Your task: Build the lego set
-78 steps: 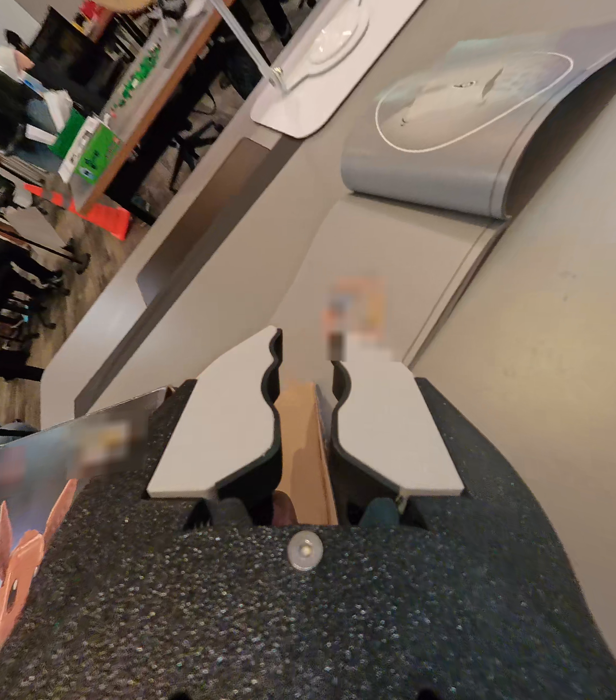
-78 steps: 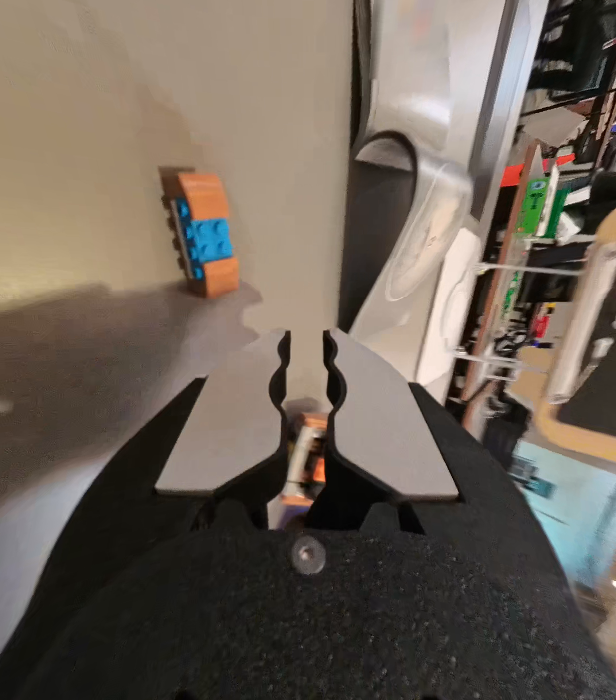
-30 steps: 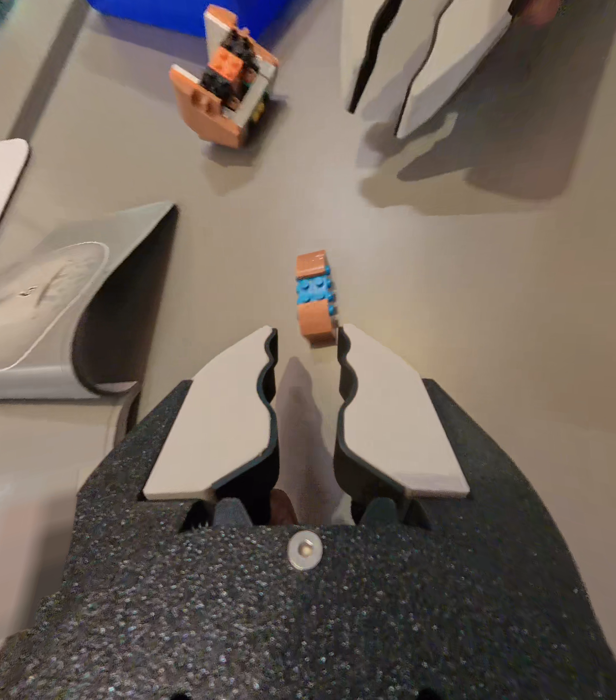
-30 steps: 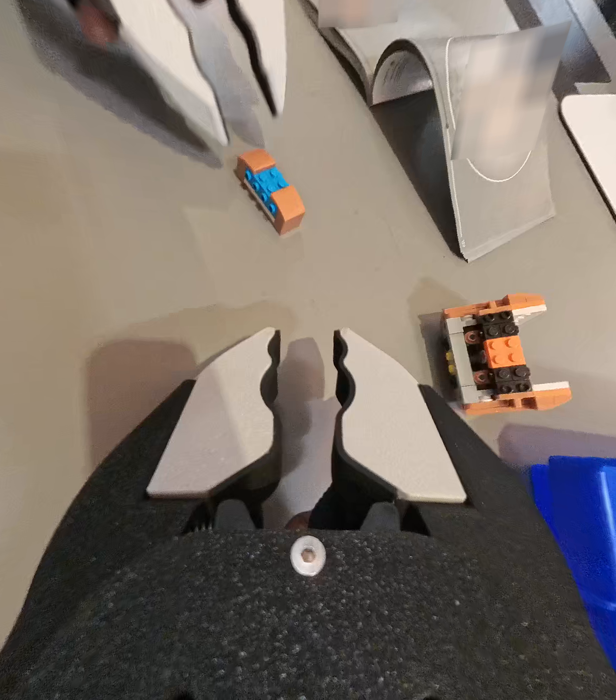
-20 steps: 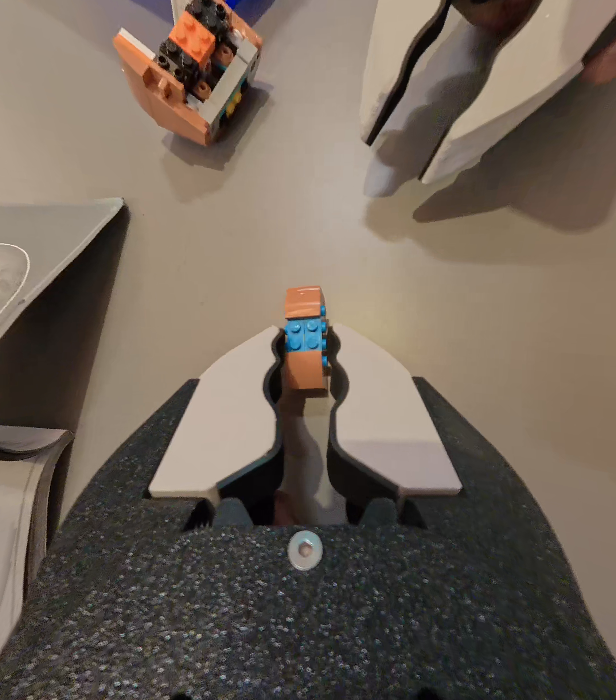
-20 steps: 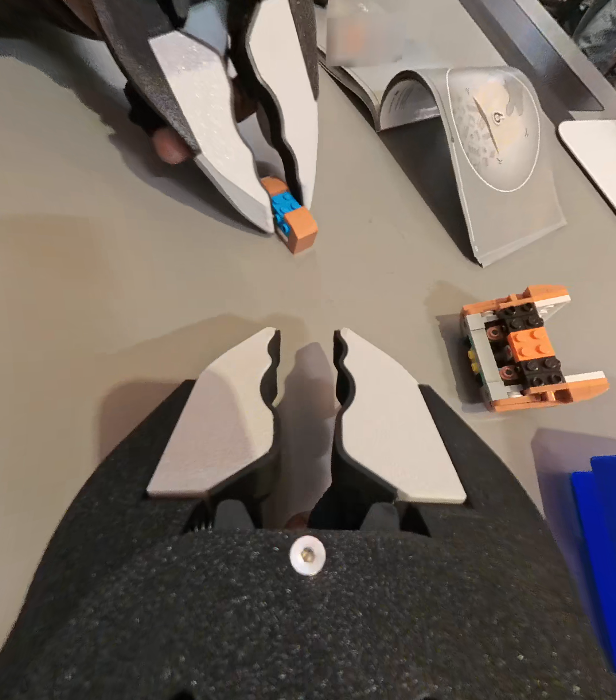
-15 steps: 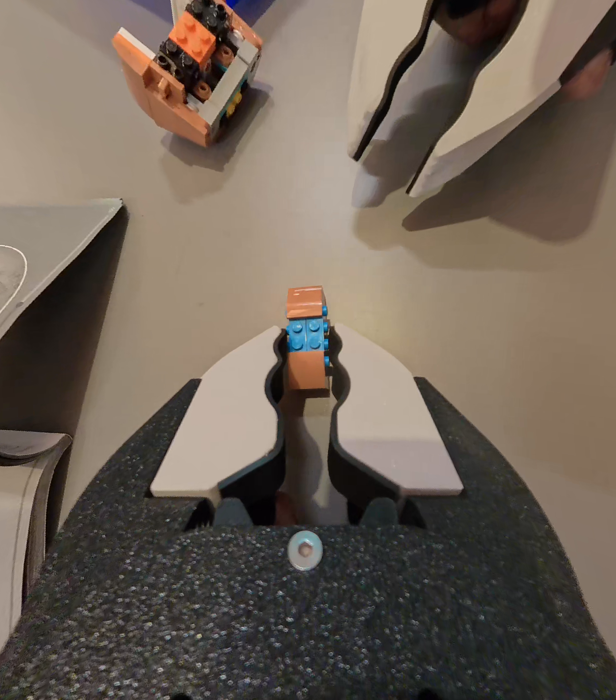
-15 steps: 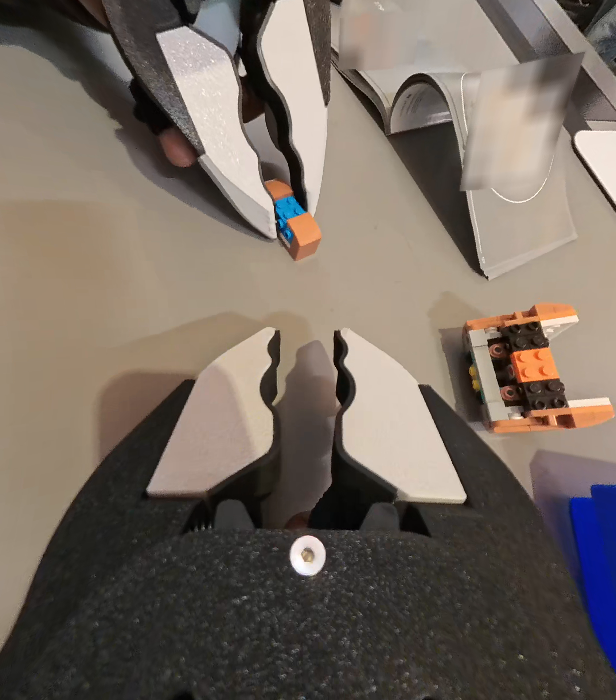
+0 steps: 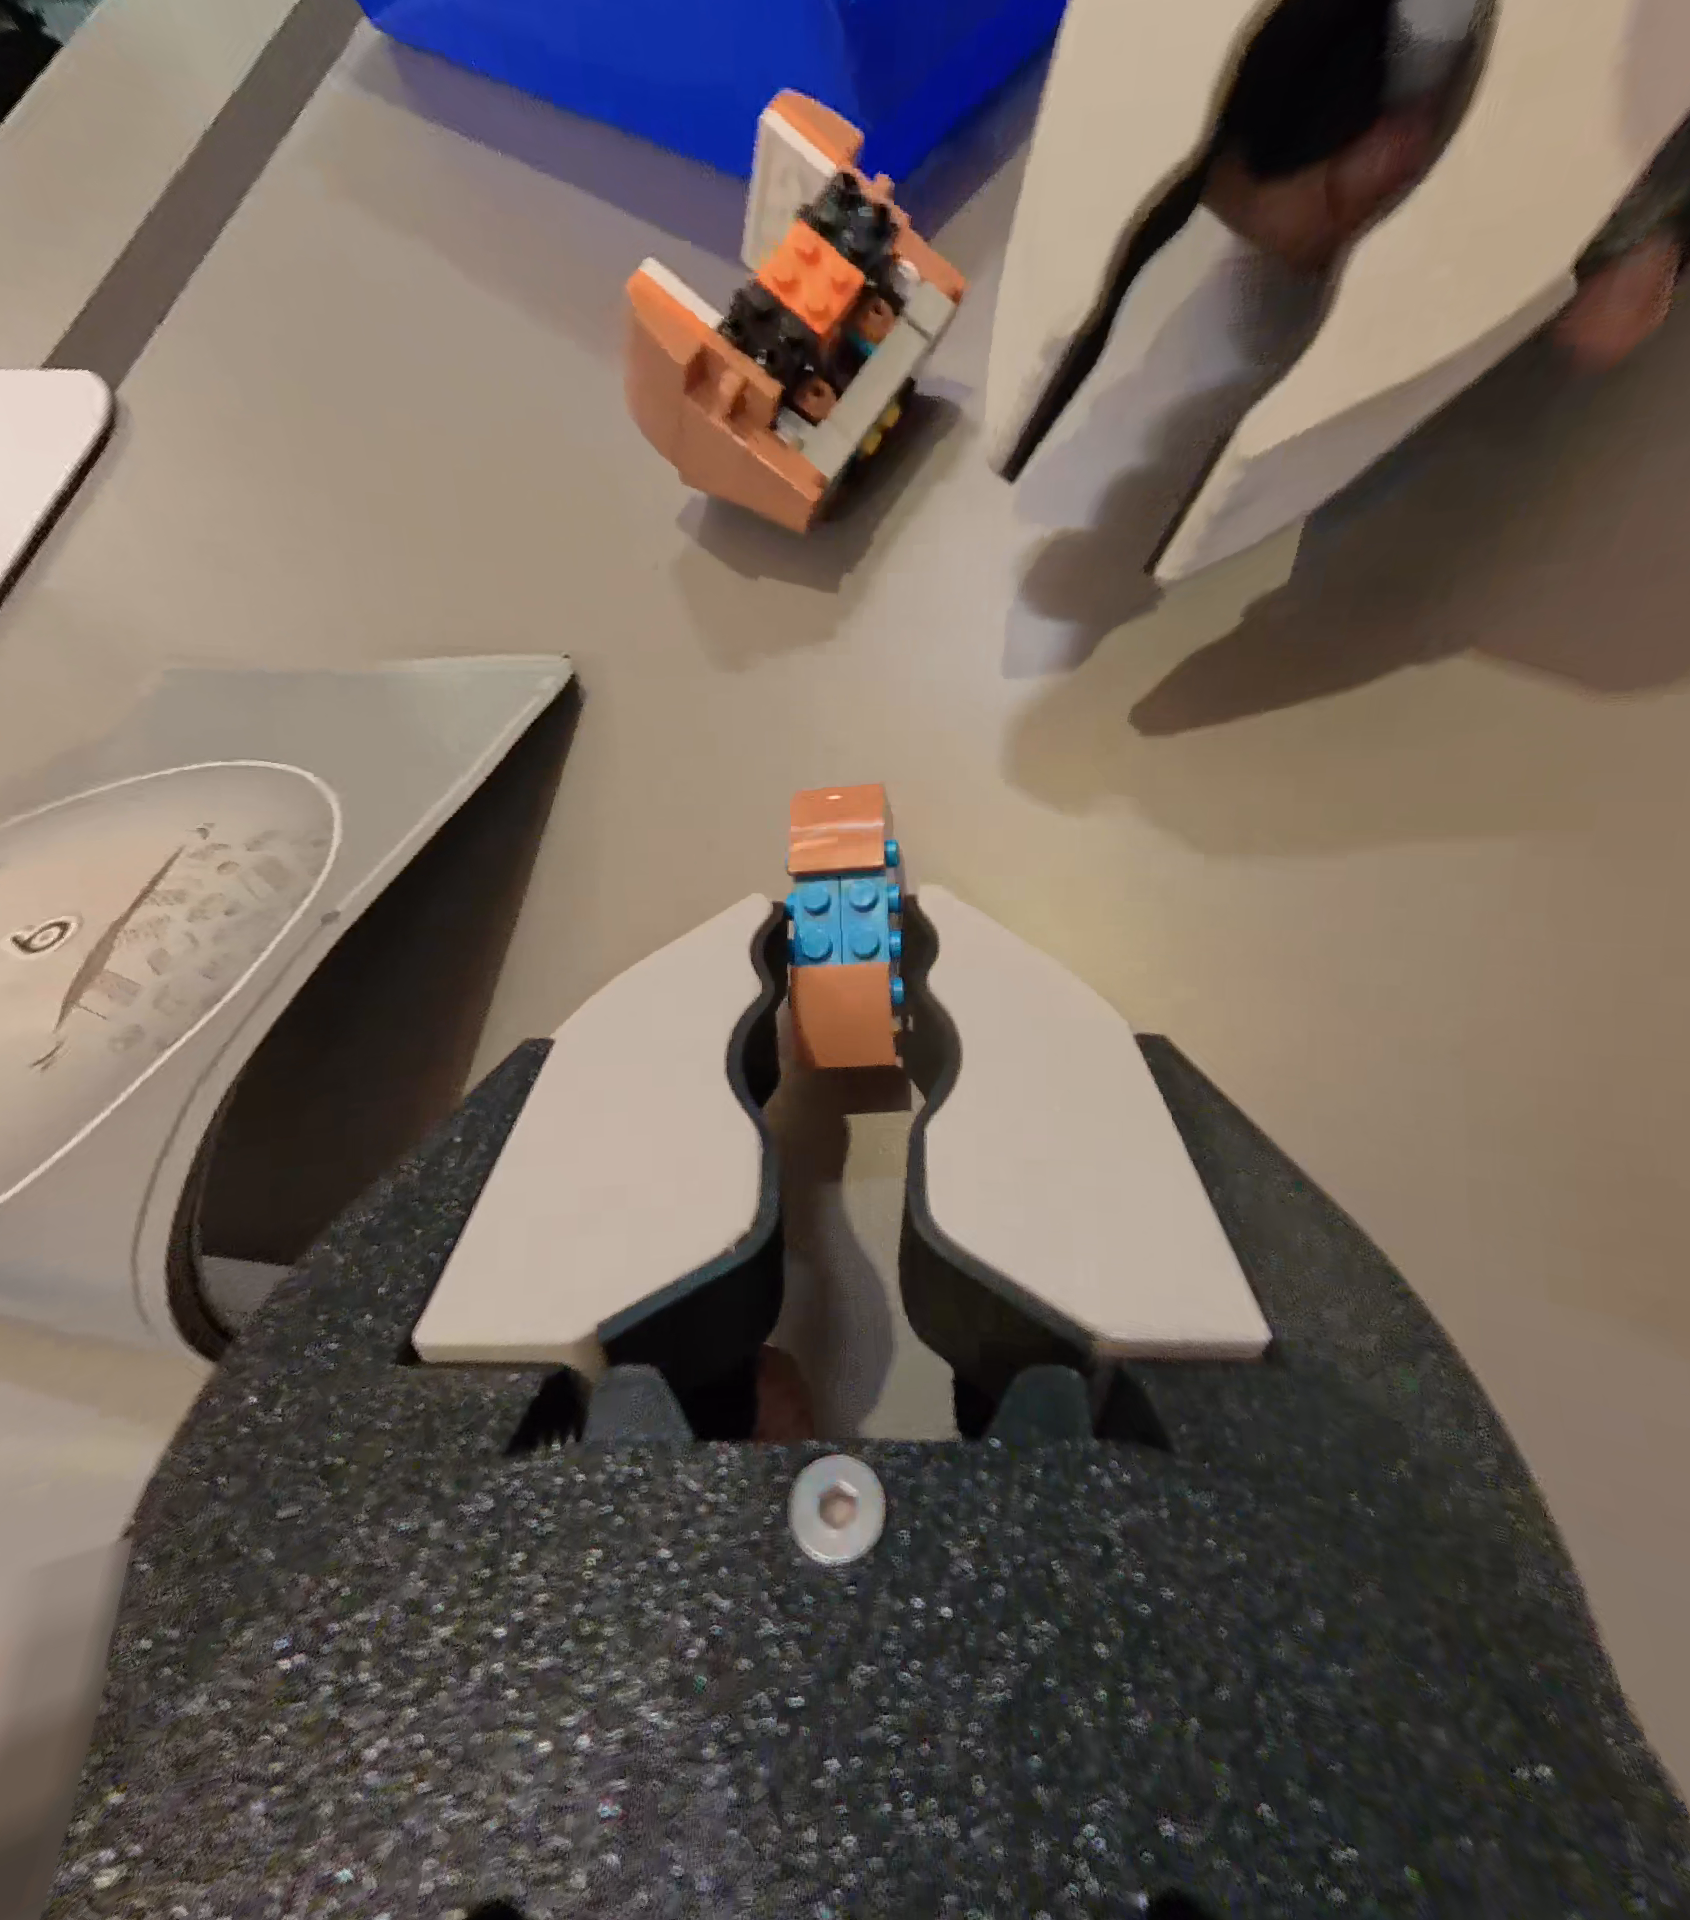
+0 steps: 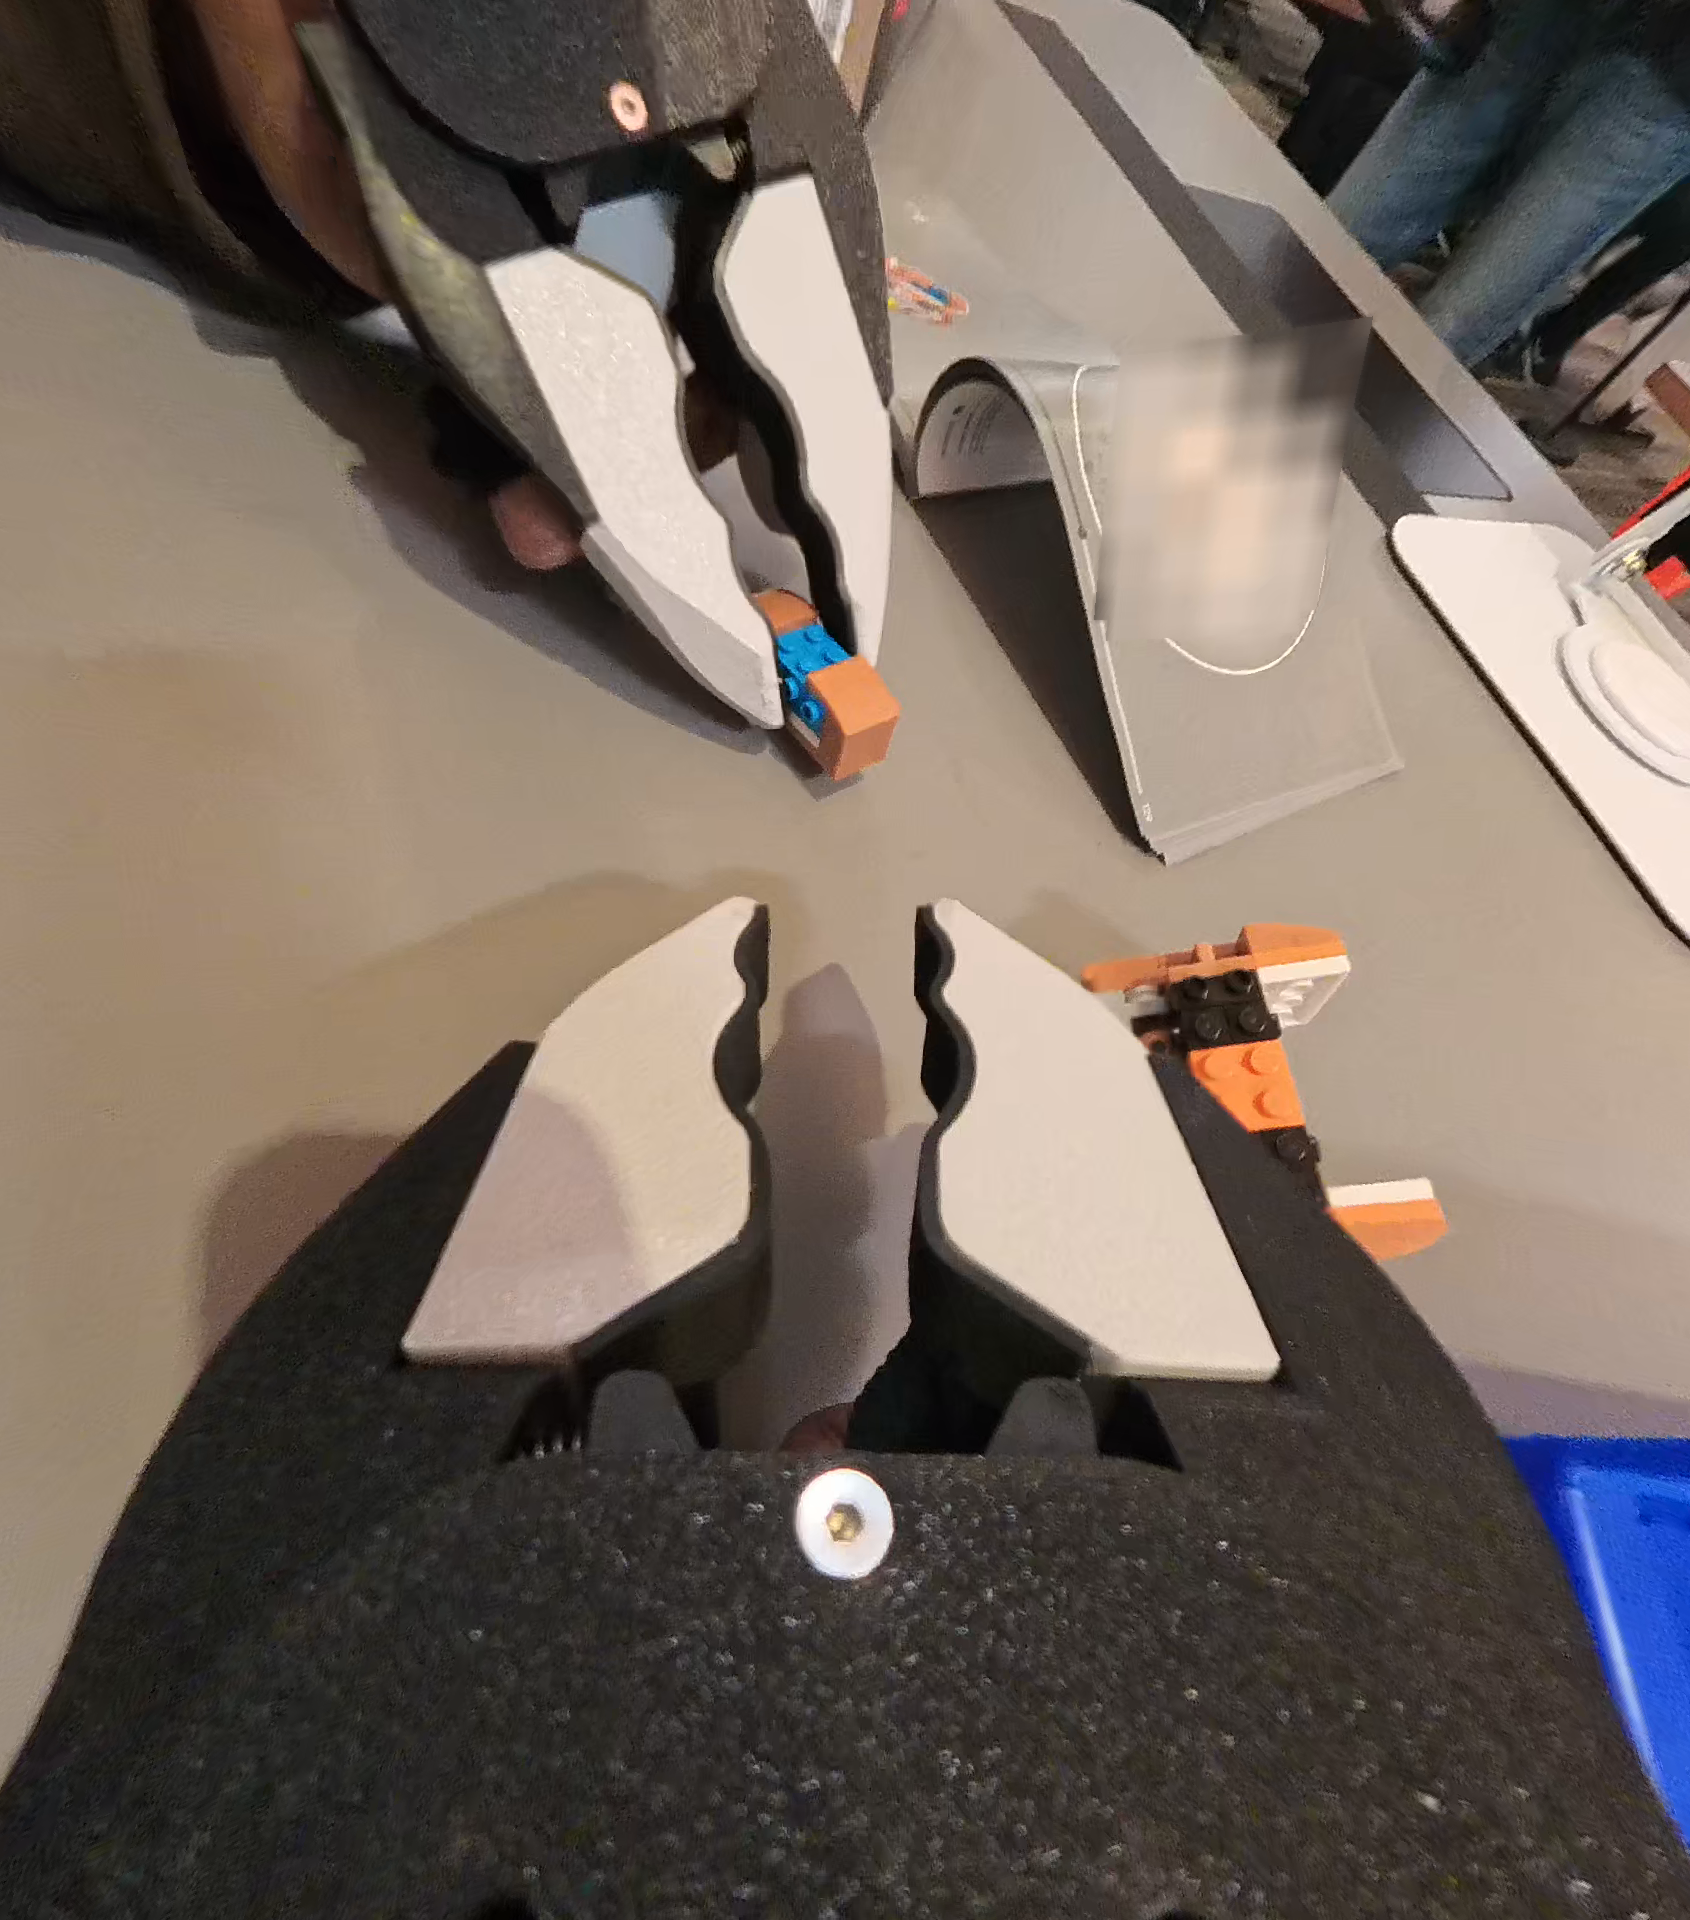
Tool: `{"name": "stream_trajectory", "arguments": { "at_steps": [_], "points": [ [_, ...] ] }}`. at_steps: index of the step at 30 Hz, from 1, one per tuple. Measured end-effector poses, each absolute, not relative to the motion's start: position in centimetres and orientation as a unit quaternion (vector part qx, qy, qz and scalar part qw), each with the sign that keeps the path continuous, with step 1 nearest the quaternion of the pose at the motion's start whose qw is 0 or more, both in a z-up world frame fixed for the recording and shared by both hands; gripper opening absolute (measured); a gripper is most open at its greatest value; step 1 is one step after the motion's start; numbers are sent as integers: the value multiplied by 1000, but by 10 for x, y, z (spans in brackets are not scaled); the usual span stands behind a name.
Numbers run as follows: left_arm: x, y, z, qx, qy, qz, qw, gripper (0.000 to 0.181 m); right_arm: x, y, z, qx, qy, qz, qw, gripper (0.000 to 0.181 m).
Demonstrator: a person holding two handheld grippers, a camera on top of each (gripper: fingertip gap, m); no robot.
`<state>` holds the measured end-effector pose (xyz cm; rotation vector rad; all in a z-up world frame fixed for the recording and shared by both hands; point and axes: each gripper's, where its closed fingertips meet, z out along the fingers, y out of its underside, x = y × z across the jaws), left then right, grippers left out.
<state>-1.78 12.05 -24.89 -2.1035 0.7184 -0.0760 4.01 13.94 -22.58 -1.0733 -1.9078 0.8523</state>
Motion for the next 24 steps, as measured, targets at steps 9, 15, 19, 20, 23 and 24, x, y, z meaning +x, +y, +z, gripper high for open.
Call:
{"name": "stream_trajectory", "arguments": {
  "at_steps": [9, 15, 19, 20, 23, 24],
  "points": [
    [-17, 120, -243, -833, 296, -16, 467, 21, 38, 142, -222, -408, -745, 327, 414, 25],
    [-19, 119, -236, -827, 284, -38, 484, 21, 33, 157, -216, -412, -724, 298, 466, 25],
    [-24, 119, -237, -830, 279, -36, 483, 21, 33, 168, -212, -408, -710, 270, 507, 26],
    [-25, 118, -237, -829, 279, -34, 483, 21, 33, 170, -211, -407, -707, 264, 514, 26],
    [-26, 117, -238, -828, 283, -24, 483, 21, 35, 174, -209, -407, -699, 253, 531, 27],
    [-26, 117, -238, -827, 284, -22, 484, 21, 35, 175, -208, -408, -695, 252, 536, 27]
  ]
}}
